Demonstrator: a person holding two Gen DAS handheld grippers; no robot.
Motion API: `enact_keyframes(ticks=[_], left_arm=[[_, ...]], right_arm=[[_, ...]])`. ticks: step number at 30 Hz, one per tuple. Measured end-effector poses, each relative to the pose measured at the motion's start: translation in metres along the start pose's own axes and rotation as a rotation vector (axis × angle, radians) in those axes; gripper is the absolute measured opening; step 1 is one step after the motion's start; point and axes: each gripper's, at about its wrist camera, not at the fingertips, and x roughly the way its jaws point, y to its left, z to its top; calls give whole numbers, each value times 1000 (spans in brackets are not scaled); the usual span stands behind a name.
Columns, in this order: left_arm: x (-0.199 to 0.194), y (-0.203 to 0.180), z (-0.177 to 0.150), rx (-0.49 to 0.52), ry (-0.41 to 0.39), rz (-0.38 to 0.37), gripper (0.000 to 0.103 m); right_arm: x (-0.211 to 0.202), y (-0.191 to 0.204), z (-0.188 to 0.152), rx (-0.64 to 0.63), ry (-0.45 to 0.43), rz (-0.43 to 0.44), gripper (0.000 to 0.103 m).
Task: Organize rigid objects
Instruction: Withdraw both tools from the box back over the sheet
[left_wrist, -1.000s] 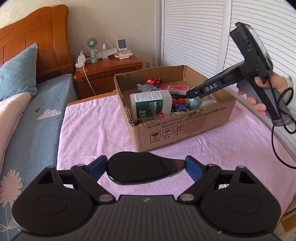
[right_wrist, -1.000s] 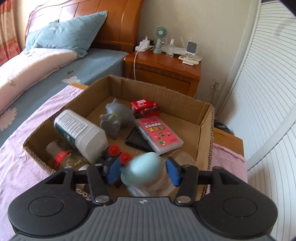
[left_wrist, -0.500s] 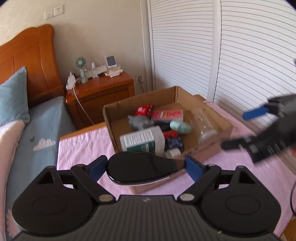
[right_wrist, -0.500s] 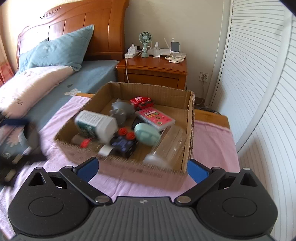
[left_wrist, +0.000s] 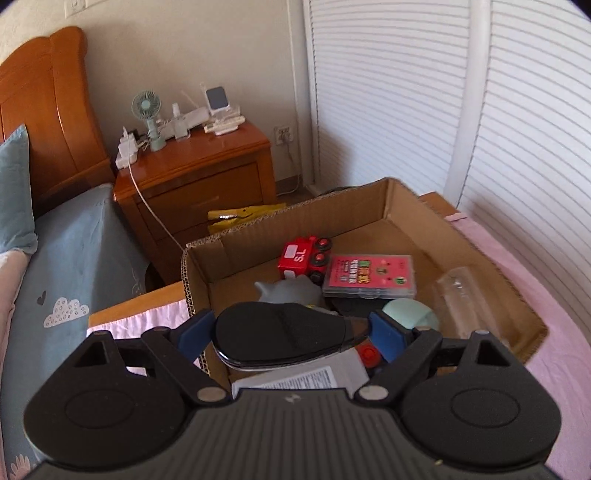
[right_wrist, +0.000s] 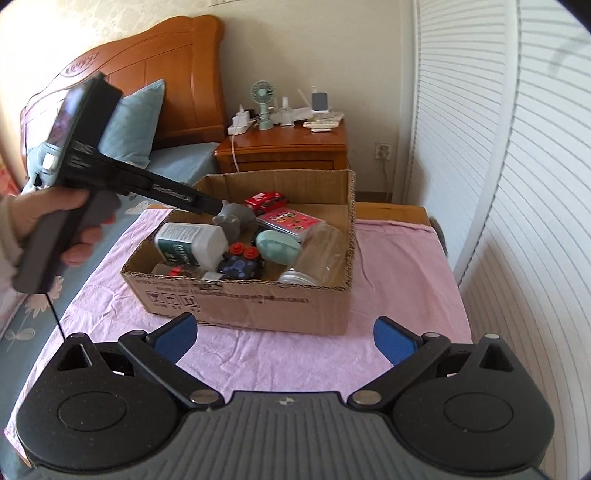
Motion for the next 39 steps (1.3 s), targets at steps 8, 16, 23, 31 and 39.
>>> enact_keyframes(ticks=[8,16,23,31,39], left_arm=[[14,4,-6,-36,9,21,99],[-22,6,-16,-72,-70,9,99],[-71,-2,-36,-75,-139,6,102],[-134,-33,-79,-149,-165,92,102],[-162,-57,-115,-222,-49,118,102]], right_arm=[[-2,-9,-3,34,-2,-2,103],[-4,-6,-2,44,-4,-1,103],[-9,4,0,41,7,-12,103],[-13,13,-5,57,27,-121,103],[-27,22,-20,79,46,-126,103]])
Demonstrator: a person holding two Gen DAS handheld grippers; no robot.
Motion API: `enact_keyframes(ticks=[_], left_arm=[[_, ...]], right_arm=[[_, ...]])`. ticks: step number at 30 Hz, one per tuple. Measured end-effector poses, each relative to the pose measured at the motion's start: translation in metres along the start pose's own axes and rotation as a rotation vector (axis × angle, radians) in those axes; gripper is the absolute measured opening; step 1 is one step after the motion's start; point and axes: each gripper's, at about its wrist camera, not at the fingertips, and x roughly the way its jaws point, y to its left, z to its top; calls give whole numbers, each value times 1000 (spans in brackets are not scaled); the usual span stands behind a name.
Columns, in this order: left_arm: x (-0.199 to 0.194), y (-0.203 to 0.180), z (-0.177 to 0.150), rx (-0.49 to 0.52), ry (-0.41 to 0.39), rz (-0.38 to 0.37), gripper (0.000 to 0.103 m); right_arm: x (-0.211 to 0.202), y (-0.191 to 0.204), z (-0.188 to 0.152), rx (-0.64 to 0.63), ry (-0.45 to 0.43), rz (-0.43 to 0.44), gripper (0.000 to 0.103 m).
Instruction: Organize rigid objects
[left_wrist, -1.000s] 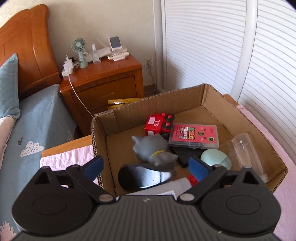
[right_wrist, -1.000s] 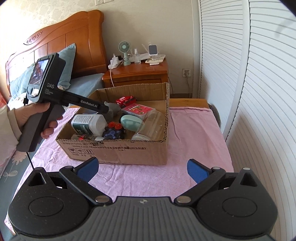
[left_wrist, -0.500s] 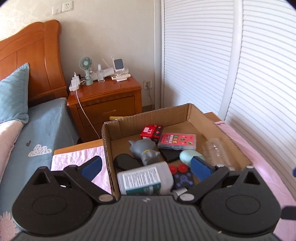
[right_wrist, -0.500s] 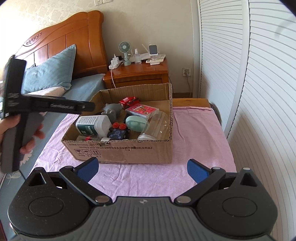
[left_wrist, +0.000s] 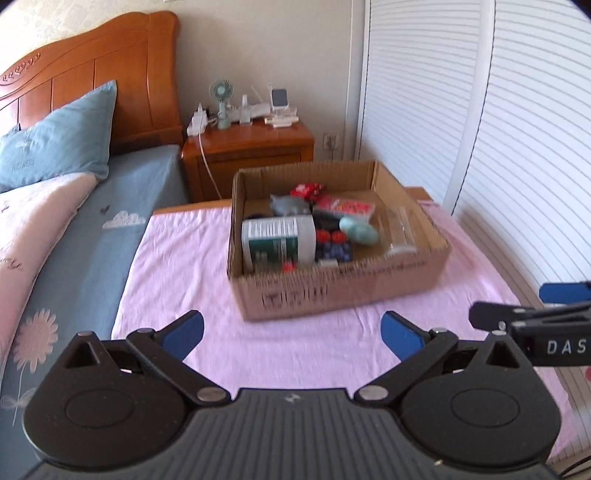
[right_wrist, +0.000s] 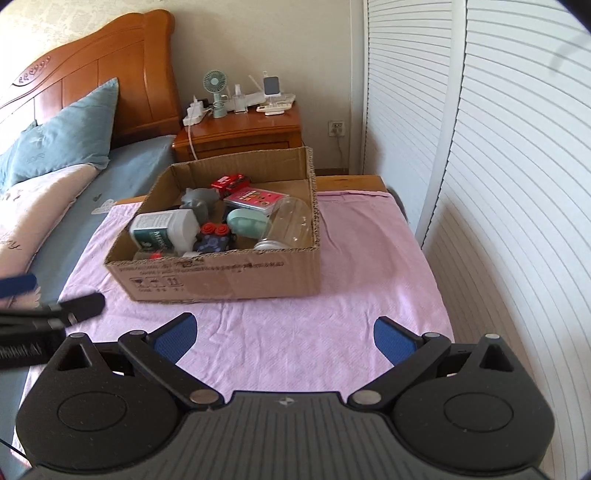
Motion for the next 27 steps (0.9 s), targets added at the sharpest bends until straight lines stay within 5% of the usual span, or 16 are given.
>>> enact_keyframes(ticks=[27], left_arm=[[-14,-7,-8,-14,2,41,101]], right_arm=[[-12,1,-6,-5,-13,-16,103]])
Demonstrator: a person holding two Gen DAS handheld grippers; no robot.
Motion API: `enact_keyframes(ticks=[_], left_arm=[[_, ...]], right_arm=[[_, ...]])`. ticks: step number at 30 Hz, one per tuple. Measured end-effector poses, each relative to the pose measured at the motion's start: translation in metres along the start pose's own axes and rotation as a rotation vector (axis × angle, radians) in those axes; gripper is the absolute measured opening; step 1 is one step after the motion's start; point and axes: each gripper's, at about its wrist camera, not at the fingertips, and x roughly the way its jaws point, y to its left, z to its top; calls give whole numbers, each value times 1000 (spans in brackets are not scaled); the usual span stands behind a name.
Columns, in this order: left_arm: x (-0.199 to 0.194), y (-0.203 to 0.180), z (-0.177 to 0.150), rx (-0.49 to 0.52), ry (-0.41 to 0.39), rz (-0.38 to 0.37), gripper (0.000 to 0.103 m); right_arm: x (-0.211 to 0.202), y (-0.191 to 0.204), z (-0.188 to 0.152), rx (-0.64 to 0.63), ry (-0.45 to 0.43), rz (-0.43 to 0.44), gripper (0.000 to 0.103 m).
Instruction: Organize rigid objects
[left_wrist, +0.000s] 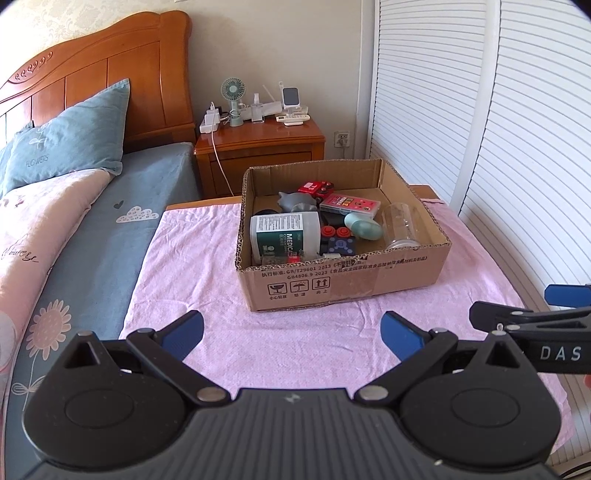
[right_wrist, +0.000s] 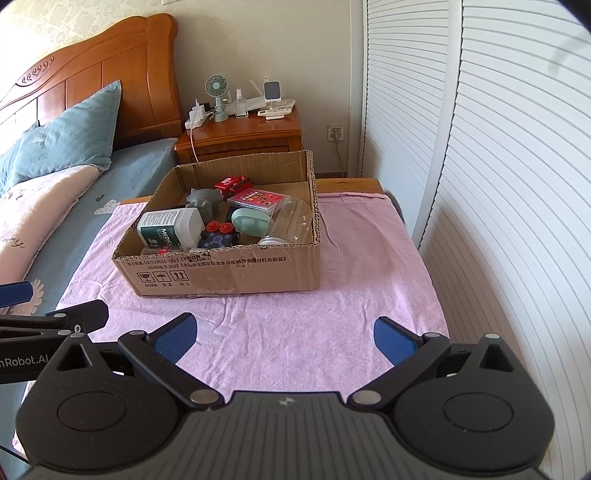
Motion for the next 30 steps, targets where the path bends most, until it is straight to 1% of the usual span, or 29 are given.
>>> enact_keyframes(ticks=[20,30], left_arm=[[-3,-1,1,8,-6,19,101],[-5,-3,2,9,-7,14,101]], right_arm=[[0,0,1,0,-1,-4,103],[0,-1,1,2,0,-3,103]])
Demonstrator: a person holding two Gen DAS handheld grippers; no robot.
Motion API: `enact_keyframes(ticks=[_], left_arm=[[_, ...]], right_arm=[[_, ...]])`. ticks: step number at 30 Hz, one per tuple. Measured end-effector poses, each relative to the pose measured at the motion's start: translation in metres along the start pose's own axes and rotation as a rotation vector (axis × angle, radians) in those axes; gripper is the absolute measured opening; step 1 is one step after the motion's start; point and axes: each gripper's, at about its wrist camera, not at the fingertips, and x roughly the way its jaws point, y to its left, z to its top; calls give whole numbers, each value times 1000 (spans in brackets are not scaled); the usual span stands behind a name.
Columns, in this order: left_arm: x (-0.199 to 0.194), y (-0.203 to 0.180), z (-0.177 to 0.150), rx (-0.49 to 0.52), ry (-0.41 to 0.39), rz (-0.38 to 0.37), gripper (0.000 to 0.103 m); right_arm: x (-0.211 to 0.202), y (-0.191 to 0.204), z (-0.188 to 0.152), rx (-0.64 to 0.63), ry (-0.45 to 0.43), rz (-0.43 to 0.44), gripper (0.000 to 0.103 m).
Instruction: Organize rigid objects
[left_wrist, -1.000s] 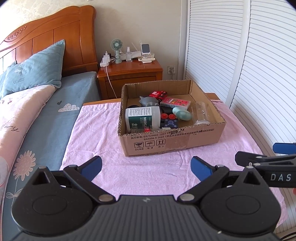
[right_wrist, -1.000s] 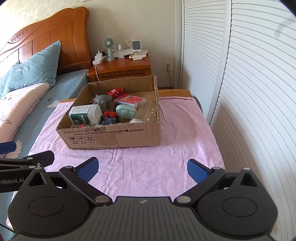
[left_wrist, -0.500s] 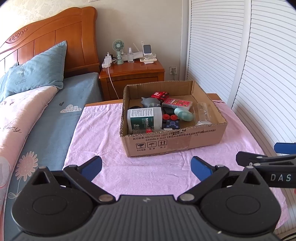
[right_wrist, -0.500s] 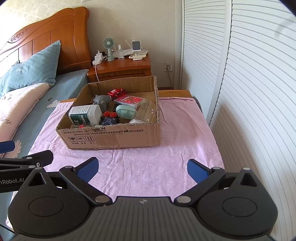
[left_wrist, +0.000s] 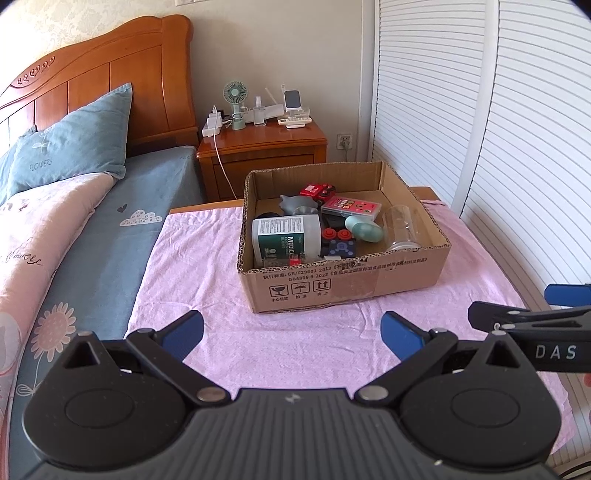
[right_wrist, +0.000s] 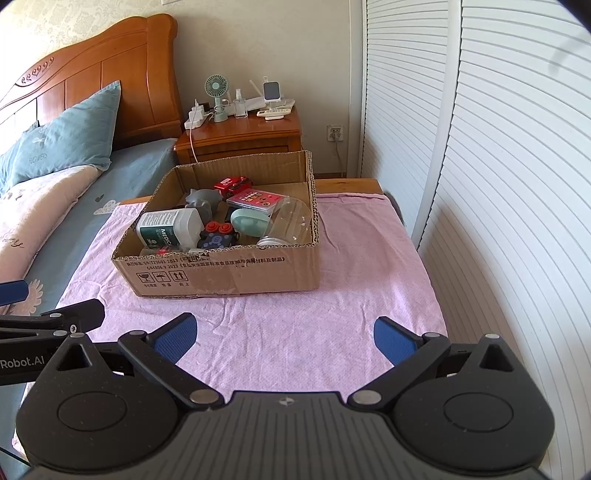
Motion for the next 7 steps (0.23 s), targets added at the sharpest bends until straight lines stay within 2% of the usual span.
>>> enact_keyframes(ticks=[7], left_arm=[[-1,-2,0,4,1,-3,101]], right_arm=[[0,-2,0,3,-1,3,103]])
